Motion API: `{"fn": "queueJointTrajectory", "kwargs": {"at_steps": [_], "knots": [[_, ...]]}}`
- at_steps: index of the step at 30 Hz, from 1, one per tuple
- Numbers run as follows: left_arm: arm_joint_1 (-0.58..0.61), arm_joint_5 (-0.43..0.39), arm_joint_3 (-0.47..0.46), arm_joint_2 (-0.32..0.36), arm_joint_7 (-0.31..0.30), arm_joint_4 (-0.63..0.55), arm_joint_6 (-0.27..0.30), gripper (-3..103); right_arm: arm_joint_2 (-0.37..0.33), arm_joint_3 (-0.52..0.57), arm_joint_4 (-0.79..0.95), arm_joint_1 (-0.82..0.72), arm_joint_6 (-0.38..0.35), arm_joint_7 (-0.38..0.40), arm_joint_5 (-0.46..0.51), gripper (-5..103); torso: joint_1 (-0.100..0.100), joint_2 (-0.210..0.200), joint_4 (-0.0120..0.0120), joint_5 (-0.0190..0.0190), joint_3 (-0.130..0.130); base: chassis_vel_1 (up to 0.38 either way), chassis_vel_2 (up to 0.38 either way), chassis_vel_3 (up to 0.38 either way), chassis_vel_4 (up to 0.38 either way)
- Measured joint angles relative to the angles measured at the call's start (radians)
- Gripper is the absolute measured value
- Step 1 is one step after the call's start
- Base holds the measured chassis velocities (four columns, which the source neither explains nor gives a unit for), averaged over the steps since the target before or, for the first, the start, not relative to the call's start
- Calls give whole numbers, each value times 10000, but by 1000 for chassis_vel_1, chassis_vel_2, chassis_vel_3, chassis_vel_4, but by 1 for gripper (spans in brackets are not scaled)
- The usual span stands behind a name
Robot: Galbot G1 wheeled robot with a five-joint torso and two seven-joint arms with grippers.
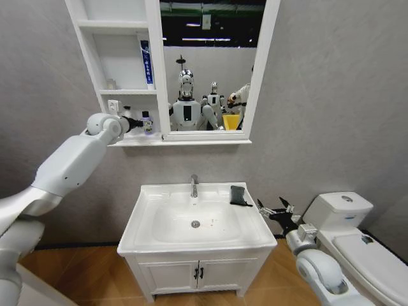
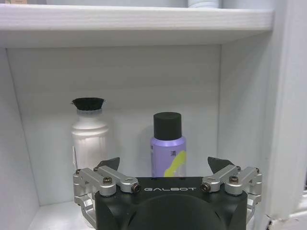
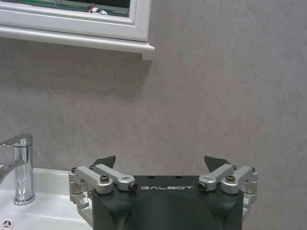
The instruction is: Move facial cleanser and shampoo from washbasin to cabinet, then wipe washbasin with towel.
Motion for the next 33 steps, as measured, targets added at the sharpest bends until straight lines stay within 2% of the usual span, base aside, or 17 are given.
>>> {"fn": "queueJointTrajectory", "kwargs": {"at_steps": [7,10,12,16,18,19,21,22,24,25,26,27,29,30,31,32,33], "knots": [[683,-637,-534,531,-688,-1466,1,100,27,-84,172,2,-84,24,-23,100,0,1,-1,2,0,0,0,0,0],[1313,-1032,-1188,834,-1085,-2260,0,100,24,-99,252,15,-128,46,-26,100,0,1,-2,5,-1,0,0,0,0],[2626,-1251,-2263,1295,-1530,-3435,-4,100,11,-94,393,7,-171,106,-18,100,0,0,0,0,0,0,0,0,0],[3804,-1428,-2897,1706,-2010,-4624,-193,100,26,-59,559,-42,-223,148,-13,100,0,0,5,-4,0,0,0,0,0],[5518,-1236,-3914,1877,-2469,-5741,-494,100,232,79,894,-227,-309,314,-10,100,-3,1,-2,3,-2,0,0,0,0],[5518,-1236,-3914,1877,-2469,-5741,-494,100,232,79,894,-227,-309,314,-10,100,-3,1,-2,3,-2,0,0,0,0],[7220,-403,-4870,1868,-2595,-6253,-962,100,447,152,1156,-391,-373,398,-42,100,-3,1,-3,1,-1,0,0,0,0],[7220,-403,-4870,1868,-2595,-6253,-962,100,447,152,1156,-391,-373,398,-42,100,-3,1,-3,1,-1,0,0,0,0],[8940,701,-5958,1759,-2568,-6707,-1212,100,580,173,1366,-524,-407,459,-97,100,-1,1,0,0,-1,0,0,0,0],[8940,701,-5958,1759,-2568,-6707,-1212,100,580,173,1366,-524,-407,459,-97,100,-1,1,0,0,-1,0,0,0,0],[9986,1425,-6581,1587,-2502,-6945,-1405,100,619,189,1460,-571,-430,495,-106,100,-2,1,-1,6,-2,0,0,0,0],[9986,1425,-6581,1587,-2502,-6945,-1405,100,619,189,1460,-571,-430,495,-106,100,-2,1,-1,6,-2,0,0,0,0],[11878,2650,-7660,1092,-2137,-7247,-1773,100,636,231,1596,-645,-453,565,-119,100,-2,0,2,-8,-1,0,0,0,0],[13216,3729,-8605,535,-1628,-7509,-2072,100,630,273,1762,-733,-476,591,-123,100,0,0,-1,0,-1,0,0,0,0],[13216,3729,-8605,535,-1628,-7509,-2072,100,630,273,1762,-733,-476,591,-123,100,0,0,-1,0,-1,0,0,0,0],[14001,4275,-9210,123,-1261,-7698,-2227,100,623,291,1849,-785,-499,614,-124,100,-1,0,-2,3,-1,0,0,0,0],[15520,5301,-10390,-877,-503,-8120,-2461,100,599,303,2012,-880,-544,655,-123,100,-1,0,0,-2,-2,0,0,0,0]]}}
